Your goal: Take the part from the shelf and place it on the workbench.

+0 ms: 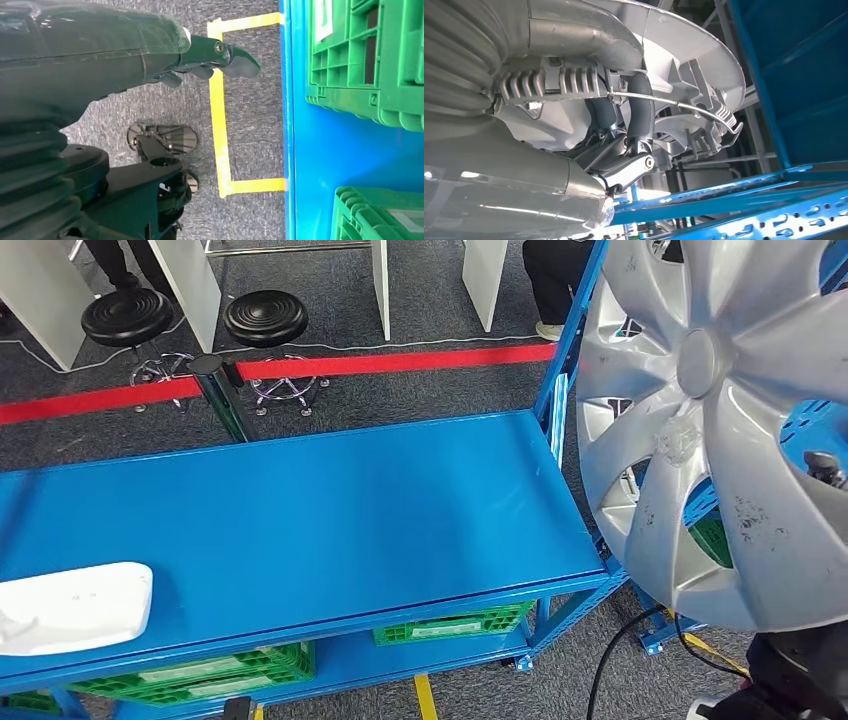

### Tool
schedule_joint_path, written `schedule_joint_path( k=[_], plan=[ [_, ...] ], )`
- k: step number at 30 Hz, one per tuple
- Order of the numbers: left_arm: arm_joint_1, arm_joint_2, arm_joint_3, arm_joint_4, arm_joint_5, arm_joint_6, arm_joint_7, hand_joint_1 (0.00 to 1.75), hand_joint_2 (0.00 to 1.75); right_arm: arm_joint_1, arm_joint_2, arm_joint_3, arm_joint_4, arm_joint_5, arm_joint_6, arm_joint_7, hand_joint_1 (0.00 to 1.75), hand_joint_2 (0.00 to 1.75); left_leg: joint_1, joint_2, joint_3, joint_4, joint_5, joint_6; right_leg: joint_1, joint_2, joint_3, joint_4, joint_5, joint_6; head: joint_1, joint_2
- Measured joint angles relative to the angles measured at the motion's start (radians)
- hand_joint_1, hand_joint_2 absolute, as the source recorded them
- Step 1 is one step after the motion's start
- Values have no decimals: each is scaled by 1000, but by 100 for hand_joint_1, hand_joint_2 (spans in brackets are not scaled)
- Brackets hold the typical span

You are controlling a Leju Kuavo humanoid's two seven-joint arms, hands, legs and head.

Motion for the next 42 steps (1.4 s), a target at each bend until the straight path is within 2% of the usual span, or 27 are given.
schedule_joint_path(
  k=[10, 17, 20, 22, 23, 24, 26, 27, 28, 29, 30, 31, 33, 34, 37, 38, 39, 42],
  plan=[
    [9, -1, 7, 0, 16, -37, -21, 0, 175, 15, 14, 28, 18, 78, -7, 8, 175, 175, 0, 2, 0, 0, -1, 0, 0, 2, -1, 0, 0, 0, 0, 0],
    [10, 1, 7, 0, 8, -42, -18, 0, 175, 27, 23, 40, 32, 75, -15, 14, 175, 175, -7, 3, 0, 2, -3, 4, -7, 2, -2, -1, 3, 6, -2, 0],
    [10, 1, 7, 0, 5, -27, -4, 0, 175, 31, 25, 40, 37, 51, -14, 18, 175, 175, -12, 2, -1, 2, 0, 10, -11, 2, -2, -1, 7, 12, -3, 0],
    [10, 1, 7, 1, 4, -17, 11, 0, 175, 35, 27, 39, 40, 43, -14, 25, 175, 175, -10, 3, 0, -5, 9, 20, -13, 2, -5, 4, 2, 19, -4, 0],
    [11, 0, 7, 1, 3, -12, 20, 0, 175, 38, 26, 39, 41, 43, -15, 31, 175, 175, -8, 3, -1, -9, 13, 24, -13, 1, -13, 23, -15, 21, -2, 0],
    [13, -1, 7, 1, 2, -9, 30, 0, 175, 41, 26, 38, 41, 44, -16, 38, 175, 175, -6, 4, -2, -12, 17, 28, -13, 1, -29, 62, -44, 24, 1, 0],
    [21, -2, 7, 2, -1, -6, 55, 0, 175, 49, 25, 38, 42, 48, -22, 52, 175, 175, -7, 6, -8, -12, 20, 31, -14, 0, -81, 192, -116, 28, 8, 0],
    [26, -2, 7, 3, -3, -6, 71, 0, 175, 55, 24, 38, 42, 50, -26, 60, 175, 175, -8, 7, -10, -11, 21, 31, -14, 0, -106, 256, -140, 29, 9, 0],
    [30, -3, 7, 3, -5, -6, 89, 0, 175, 61, 24, 37, 42, 53, -31, 70, 175, 175, -8, 8, -12, -11, 22, 31, -14, 0, -119, 291, -144, 28, 10, 0],
    [33, -3, 7, 4, -6, -6, 108, 0, 175, 68, 23, 37, 42, 55, -35, 81, 175, 175, -9, 7, -13, -10, 23, 30, -14, 0, -117, 292, -128, 26, 10, 0],
    [34, -4, 7, 5, -7, -6, 127, 0, 175, 73, 21, 37, 42, 58, -39, 92, 175, 175, -9, 6, -13, -10, 24, 30, -14, 0, -96, 249, -91, 22, 11, 0],
    [35, -6, 7, 5, -7, -7, 143, 0, 175, 78, 20, 37, 42, 61, -44, 103, 175, 175, -9, 4, -12, -9, 24, 28, -13, 0, -64, 178, -49, 16, 12, 0],
    [35, -11, 7, 7, -8, -9, 165, 0, 175, 85, 14, 37, 42, 63, -53, 122, 175, 175, -10, 0, -17, -8, 29, 20, -9, 2, -10, 54, 1, 3, 12, 0],
    [35, -13, 7, 7, -8, -11, 172, 0, 175, 88, 11, 37, 42, 61, -57, 130, 175, 175, -10, -2, -22, -8, 33, 13, -6, 2, 3, 22, 9, -2, 12, 0],
    [37, -19, 7, 8, -5, -13, 179, 0, 175, 92, 1, 36, 42, 44, -67, 147, 175, 175, -7, -4, -35, -6, 41, -10, -4, -1, 1, -4, 15, -14, 12, 0],
    [37, -20, 7, 8, -4, -13, 180, 0, 175, 93, -2, 36, 42, 39, -68, 150, 175, 175, -7, -3, -42, 5, 26, -16, -6, -3, -1, -12, 20, -19, 10, 0],
    [37, -20, 7, 8, -3, -14, 180, 0, 175, 93, -4, 36, 42, 37, -68, 153, 175, 175, -5, -3, -54, 32, -1, -22, -9, -6, -5, -20, 26, -24, 6, 0],
    [38, -21, 7, 8, -3, -14, 180, 0, 175, 93, -7, 36, 43, 33, -69, 160, 175, 175, 6, -2, -113, 200, -113, -39, -11, -11, -31, -16, 42, -31, -11, 0]
  ],
)
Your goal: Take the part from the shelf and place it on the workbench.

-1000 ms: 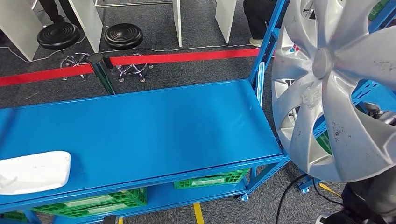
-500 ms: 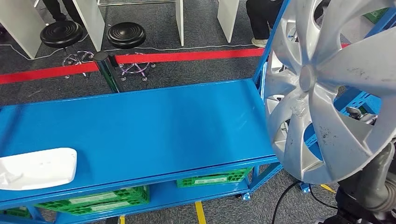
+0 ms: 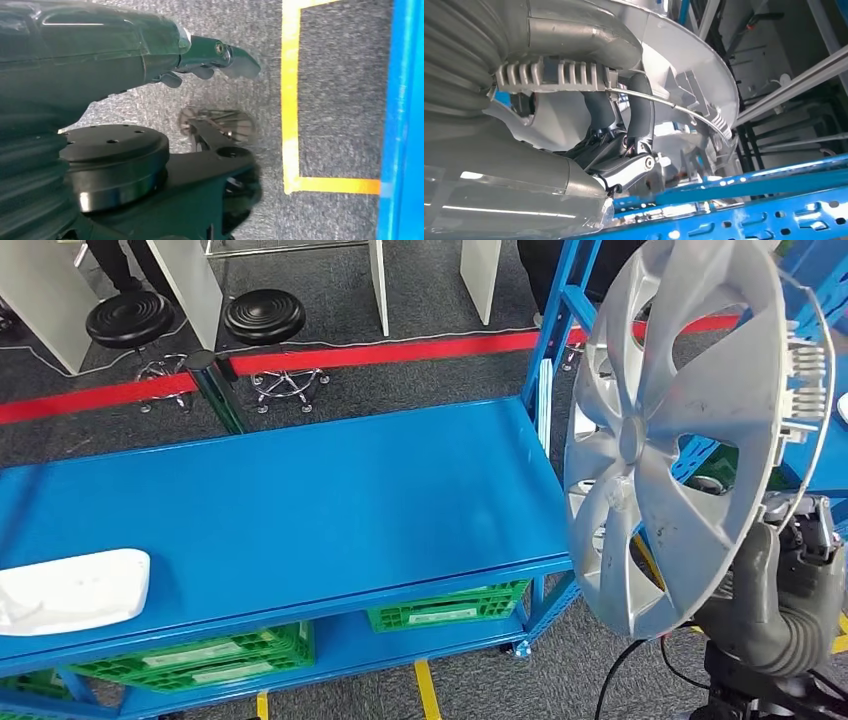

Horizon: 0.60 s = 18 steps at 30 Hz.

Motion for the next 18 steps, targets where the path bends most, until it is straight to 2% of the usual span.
schedule_joint_path(
  k=[1, 2, 3, 4, 5, 6, 7, 10, 11, 12, 13, 15, 16, 17, 18],
  plan=[
    [0, 0, 0, 0, 0, 0, 0, 0, 175, -1, 0, 0, 1, -1, 0, 3, 175, 175, 4, 0, -10, 42, -15, -5, 0, -2, -11, 5, 4, 2, -3, 0],
    [0, 0, 0, 0, -1, -1, -1, 0, 175, -1, -1, 0, 3, -3, 0, 5, 175, 175, 7, 1, -4, 50, -9, -9, -1, -3, -22, 12, 8, 4, -6, 0],
    [0, 0, 0, 0, -1, -1, -1, 0, 175, -2, -1, 0, 5, -4, 0, 6, 175, 175, 10, 1, 22, 20, 14, -12, -2, -4, -33, 18, 12, 7, -8, 0],
    [0, 0, 0, 1, -2, -1, -1, 0, 175, -3, -2, 0, 6, -4, 0, 6, 175, 175, 13, 2, 63, -41, 45, -15, -4, -4, -43, 26, 15, 11, -10, 0],
    [-1, -1, -1, 0, -4, -1, -1, 0, 175, -4, -4, 0, 8, -5, 0, 6, 175, 175, 14, 2, 107, -110, 63, -17, -5, -4, -52, 33, 18, 15, -12, 0],
    [-1, -1, -1, 0, -5, -1, -2, 0, 175, -5, -5, 0, 8, -6, -1, 7, 175, 175, 14, 0, 139, -164, 76, -13, -5, -4, -59, 39, 21, 21, -13, 0],
    [-1, -2, -1, 0, -6, -1, -2, 0, 175, -7, -7, -1, 9, -8, -2, 9, 175, 175, 13, -1, 155, -197, 80, -8, -5, -4, -64, 43, 26, 27, -13, 0],
    [-1, -4, -2, 1, -7, -2, -4, 0, 175, -13, -14, -4, 13, -12, -5, 14, 175, 175, 8, -2, 144, -207, 92, 18, -8, -2, -69, 43, 41, 48, -9, 0],
    [-2, -5, -2, 1, -7, -2, -5, 0, 175, -14, -16, -4, 14, -14, -6, 15, 175, 175, 7, -1, 137, -207, 100, 28, -10, 0, -73, 49, 30, 53, -7, 0],
    [-3, -5, -2, 1, -7, -3, -6, 0, 175, -14, -19, -4, 16, -17, -7, 17, 175, 175, 7, 0, 128, -209, 109, 39, -11, 0, -81, 70, 2, 58, -4, 0],
    [-3, -5, -2, 1, -7, -3, -6, 0, 175, -14, -21, -5, 17, -20, -7, 18, 175, 175, 7, 1, 117, -210, 120, 48, -12, 1, -93, 110, -42, 61, 1, 0],
    [-3, -5, -2, 1, -7, -4, -8, 0, 175, -14, -25, -5, 22, -26, -8, 19, 175, 175, 1, 1, 91, -209, 141, 57, -11, 2, -121, 235, -139, 65, 12, 0],
    [-3, -5, -2, 1, -7, -5, -8, 0, 175, -13, -26, -6, 24, -32, -8, 19, 175, 175, -3, 1, 76, -209, 153, 59, -11, 2, -127, 290, -164, 64, 16, 0],
    [-2, -5, -2, 1, -7, -6, -9, 0, 175, -13, -26, -6, 27, -38, -8, 18, 175, 175, -8, 1, 62, -208, 164, 61, -10, 2, -120, 318, -165, 62, 18, 0],
    [-2, -5, -2, 1, -7, -10, -9, 0, 175, -12, -27, -9, 30, -45, -7, 17, 175, 175, -12, 1, 48, -208, 174, 61, -8, 2, -99, 310, -147, 57, 20, 0]
  ],
)
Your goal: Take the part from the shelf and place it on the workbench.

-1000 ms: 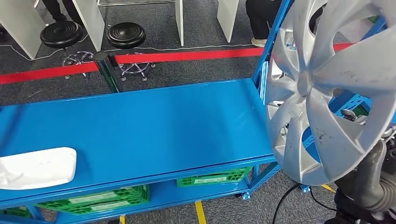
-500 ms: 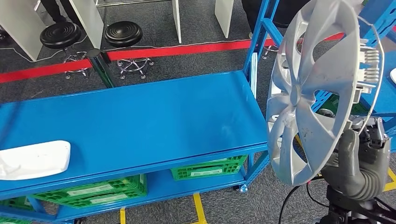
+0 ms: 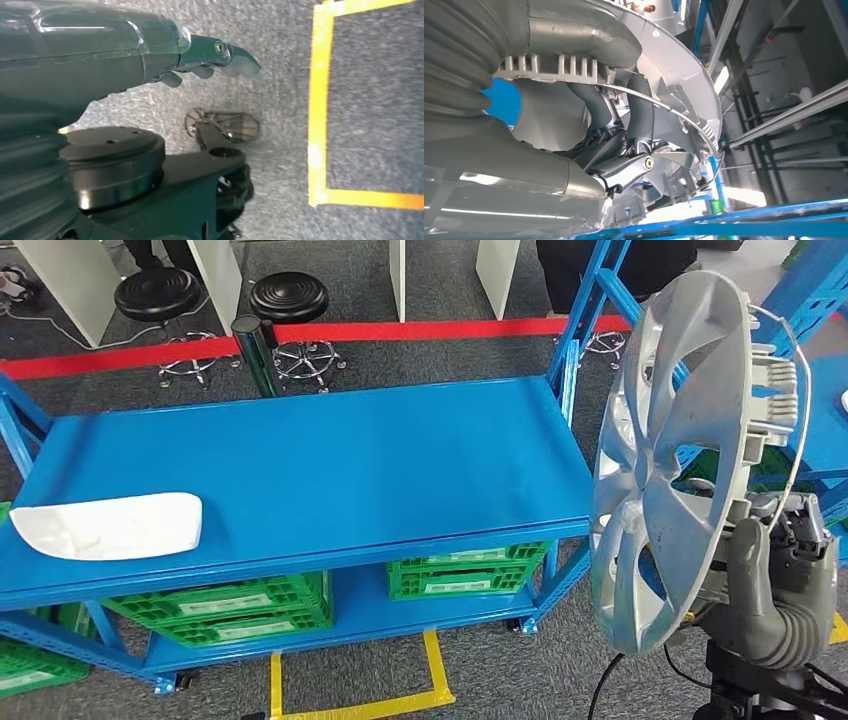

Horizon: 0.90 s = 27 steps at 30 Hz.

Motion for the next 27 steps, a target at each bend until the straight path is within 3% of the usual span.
schedule_joint_path(
  k=[2, 4, 6, 8, 9, 12, 13, 14, 15, 17, 19, 20, 21, 23, 24, 25, 27],
  plan=[
    [0, -1, 0, 0, -1, -11, -1, 0, 175, 1, -1, -8, 6, -12, 2, -2, 175, 175, -7, 0, -22, 0, 19, -1, 8, 2, 89, -115, 54, -18, 3, 0],
    [0, -4, 0, 0, -3, -22, -1, 0, 175, 1, -3, -17, 9, -19, 5, -4, 175, 175, -12, 0, -36, 1, 37, -6, 18, 3, 184, -267, 70, -38, 4, 0],
    [0, -7, 0, 0, -3, -33, 2, 0, 175, 3, -6, -21, 10, -22, 7, -7, 175, 175, -12, 3, -46, -1, 57, -16, 25, 3, 216, -333, 66, -48, 3, 0],
    [2, -8, 0, 0, -1, -42, 7, 0, 175, 7, -6, -21, 12, -24, 8, -9, 175, 175, -10, 4, -57, 1, 59, -27, 23, 0, 202, -345, 85, -52, 3, 0],
    [2, -8, -1, 0, 0, -44, 9, 0, 175, 8, -6, -21, 14, -24, 8, -10, 175, 175, -9, 3, -65, 17, 34, -33, 21, -3, 192, -349, 98, -56, 1, 0],
    [3, -7, -1, 1, 3, -48, 12, 0, 175, 15, -6, -22, 19, -25, 9, -12, 175, 175, 2, 1, -104, 166, -110, -50, 17, -7, 147, -347, 134, -62, -15, 0],
    [3, -7, -1, 1, 5, -49, 14, 0, 175, 17, -6, -22, 19, -25, 9, -12, 175, 175, 7, 1, -112, 226, -138, -55, 17, -8, 129, -342, 144, -61, -19, 0],
    [3, -6, -1, 1, 8, -51, 16, 0, 175, 18, -6, -21, 21, -25, 10, -12, 175, 175, 10, 0, -110, 265, -141, -60, 17, -9, 111, -336, 154, -60, -21, 0],
    [3, -6, -1, 2, 10, -53, 18, 0, 175, 18, -6, -21, 23, -25, 10, -12, 175, 175, 13, 0, -93, 274, -122, -64, 15, -9, 91, -329, 163, -57, -24, 0],
    [2, -6, -1, 2, 14, -58, 20, 0, 175, 18, -6, -20, 27, -25, 11, -12, 175, 175, 19, 1, -11, 194, -68, -70, 11, -9, 54, -309, 178, -48, -28, 0],
    [0, -6, -1, 3, 16, -60, 20, 0, 175, 19, -6, -20, 28, -26, 11, -12, 175, 175, 21, -1, 89, 57, -75, -69, 11, -8, 28, -286, 187, -37, -32, 0],
    [-1, -6, -1, 3, 16, -60, 20, 0, 175, 19, -6, -20, 28, -26, 12, -12, 175, 175, 20, -2, 117, 11, -91, -63, 11, -8, 21, -279, 192, -31, -32, 0],
    [-1, -6, -1, 3, 17, -60, 20, 0, 175, 19, -6, -20, 27, -26, 12, -12, 175, 175, 17, -4, 128, -14, -103, -55, 10, -8, 17, -277, 199, -25, -31, 0],
    [0, -6, -1, 4, 17, -60, 20, 0, 175, 19, -6, -20, 28, -26, 13, -12, 175, 175, 15, -4, 115, -19, -91, -34, 7, -7, 11, -276, 208, -13, -29, 0],
    [0, -6, -1, 4, 17, -60, 20, 0, 175, 20, -7, -21, 28, -26, 14, -12, 175, 175, 16, -3, 105, -20, -80, -25, 5, -6, 4, -266, 191, -8, -27, 0],
    [0, -6, -1, 5, 17, -60, 20, 0, 175, 21, -7, -21, 28, -26, 14, -12, 175, 175, 16, -2, 92, -21, -68, -17, 4, -5, -5, -236, 154, -3, -23, 0],
    [0, -6, -1, 6, 17, -61, 20, 0, 175, 21, -8, -21, 28, -26, 15, -12, 175, 175, 14, -1, 64, -20, -43, -8, 2, -3, -29, -123, 47, 4, -12, 0]
  ],
)
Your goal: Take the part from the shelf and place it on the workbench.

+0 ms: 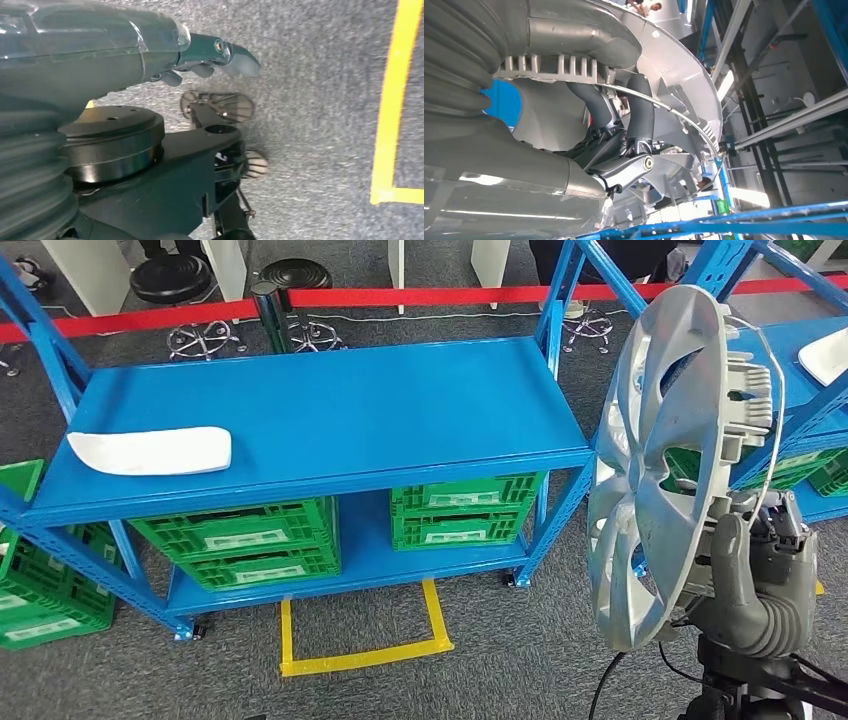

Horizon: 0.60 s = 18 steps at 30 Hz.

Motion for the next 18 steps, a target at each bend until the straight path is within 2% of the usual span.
schedule_joint_path(
  k=[1, 2, 3, 4, 6, 7, 8, 9, 11, 12, 13, 14, 15, 16, 17, 18],
  plan=[
    [0, 0, 0, 0, 0, 0, 0, 0, 175, 0, 0, 0, 0, 0, 0, 0, 175, 175, -3, 0, -15, 1, 12, 2, 0, 0, -7, 64, -38, 2, 5, 0],
    [0, 0, 0, 1, 0, 0, 0, 0, 175, 0, 0, 0, 1, 0, 1, 0, 175, 175, -6, 0, -30, 1, 24, 3, 0, 0, -6, 110, -52, 1, 9, 0],
    [0, 0, 0, 1, 0, -1, 0, 0, 175, 0, 0, 0, 2, 0, 1, 0, 175, 175, -10, 0, -44, 2, 36, 4, 0, 1, 8, 126, -43, -2, 12, 0],
    [1, 0, 0, 2, 0, -1, 0, 0, 175, 0, 0, 0, 4, 0, 1, 0, 175, 175, -14, 0, -59, 2, 47, 4, 1, 1, 37, 107, -18, -8, 15, 0],
    [0, 0, 0, 2, 0, -1, 0, 0, 175, 0, -1, 0, 6, 0, 1, 0, 175, 175, -20, 0, -81, 2, 67, 3, 8, 3, 137, -19, 27, -25, 18, 0],
    [0, -1, 0, 2, 0, -1, 0, 0, 175, -1, -1, 0, 5, 0, 2, 0, 175, 175, -23, 0, -88, 3, 76, 1, 14, 4, 194, -101, 33, -36, 19, 0],
    [0, -1, 0, 2, 0, -1, 0, 0, 175, -3, -2, -1, 5, 0, 2, 0, 175, 175, -24, 1, -93, 3, 86, -3, 19, 4, 236, -167, 30, -43, 18, 0],
    [0, -2, 0, 2, 0, -1, 0, 0, 175, -4, -3, -1, 5, 0, 2, 0, 175, 175, -24, 2, -98, 3, 96, -7, 24, 5, 261, -210, 23, -48, 18, 0],
    [0, -2, 0, 2, 0, -1, 0, 0, 175, -6, -3, -1, 6, 1, 2, 0, 175, 175, -24, 5, -111, 5, 110, -18, 25, 2, 260, -237, 28, -52, 19, 0],
    [1, -2, 0, 2, 0, -1, 0, 0, 175, -5, -3, 0, 6, 1, 2, 0, 175, 175, -23, 5, -120, 15, 95, -24, 23, 0, 250, -241, 36, -57, 18, 0],
    [2, -1, 0, 3, 0, -1, 0, 0, 175, -4, -3, 0, 7, 0, 2, 0, 175, 175, -22, 4, -133, 41, 61, -29, 21, -2, 238, -244, 47, -61, 15, 0],
    [3, -1, 0, 3, 0, -1, 0, 0, 175, -4, -3, 0, 8, 0, 2, 0, 175, 175, -19, 3, -148, 85, 10, -33, 19, -5, 224, -243, 58, -65, 9, 0],
    [3, -1, 0, 3, 0, -1, 1, 0, 175, -3, -2, 0, 8, 0, 2, 0, 175, 175, -17, 2, -164, 143, -44, -37, 20, -5, 209, -240, 68, -68, 2, 0],
    [3, 0, 0, 3, 0, -1, 1, 0, 175, -3, -2, 0, 8, 0, 2, 0, 175, 175, -15, 2, -176, 208, -85, -41, 21, -5, 193, -235, 77, -69, -2, 0],
    [3, 0, 0, 3, 0, -1, 1, 0, 175, -3, -2, 0, 8, 0, 2, 0, 175, 175, -13, 1, -182, 262, -101, -44, 21, -5, 175, -228, 87, -69, -6, 0],
    [3, 0, 0, 3, 0, -1, 1, 0, 175, -3, -2, 0, 8, 0, 2, 0, 175, 175, -12, 1, -176, 292, -93, -46, 21, -5, 156, -219, 95, -68, -8, 0]
  ],
)
